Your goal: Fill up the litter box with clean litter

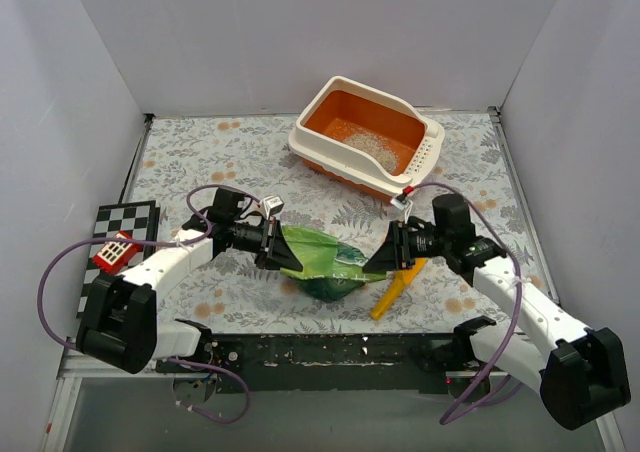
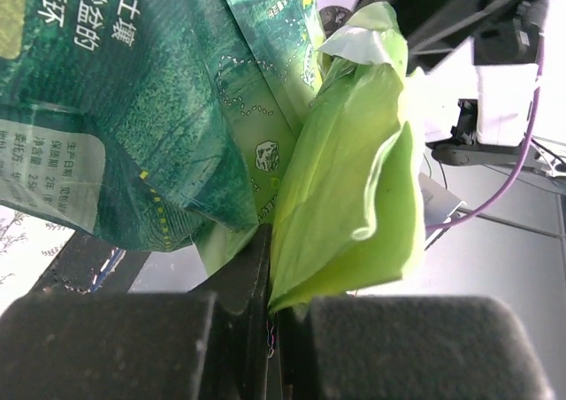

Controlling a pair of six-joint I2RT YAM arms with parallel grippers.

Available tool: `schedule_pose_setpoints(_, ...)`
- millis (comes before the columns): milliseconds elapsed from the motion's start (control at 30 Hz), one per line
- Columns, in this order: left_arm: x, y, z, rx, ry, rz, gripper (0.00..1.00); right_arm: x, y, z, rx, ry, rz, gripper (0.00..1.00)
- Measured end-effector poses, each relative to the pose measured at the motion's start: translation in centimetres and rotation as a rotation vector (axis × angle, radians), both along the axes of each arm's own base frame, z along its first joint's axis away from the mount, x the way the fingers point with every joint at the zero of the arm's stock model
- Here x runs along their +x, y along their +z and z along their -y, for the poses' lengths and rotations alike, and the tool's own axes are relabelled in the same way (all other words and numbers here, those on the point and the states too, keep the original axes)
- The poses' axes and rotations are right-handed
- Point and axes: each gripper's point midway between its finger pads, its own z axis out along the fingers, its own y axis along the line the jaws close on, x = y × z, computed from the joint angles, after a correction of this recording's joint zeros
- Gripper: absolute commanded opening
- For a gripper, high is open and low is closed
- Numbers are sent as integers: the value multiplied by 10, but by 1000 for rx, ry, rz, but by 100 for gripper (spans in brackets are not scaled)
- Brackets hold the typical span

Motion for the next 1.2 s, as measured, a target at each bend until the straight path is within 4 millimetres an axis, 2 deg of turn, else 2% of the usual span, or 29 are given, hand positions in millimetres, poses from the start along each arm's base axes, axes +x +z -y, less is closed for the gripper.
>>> schedule_pose_setpoints(133,6,3,0,2,3,12,0,30,31,3,-88,-37,217,47)
schedule_pose_setpoints(267,9,3,0,9,4,10,0,54,72,4,-160,-51,453,47)
schedule_pose_setpoints(333,10,3,0,15,4,9,0,52,86,-3,-178,-13,554,47)
schedule_pose_setpoints(433,13,4,1,25,5,9,0,32,96,-20,-169,102,669,47)
schedule_pose_setpoints(600,17,3,1,35,6,10,0,-1,88,-36,-159,279,766,49)
schedule_pose_setpoints(833,16,2,1,40,2,5,0,-24,61,-53,-225,445,867,52)
schedule_pose_setpoints(967,16,2,1,39,1,9,0,-29,45,-60,-279,507,910,52)
schedule_pose_setpoints(1100,17,2,1,40,1,16,0,-24,30,-62,-352,530,950,52)
schedule_pose_setpoints(1200,19,3,1,43,2,28,0,-19,27,-61,-378,519,969,52)
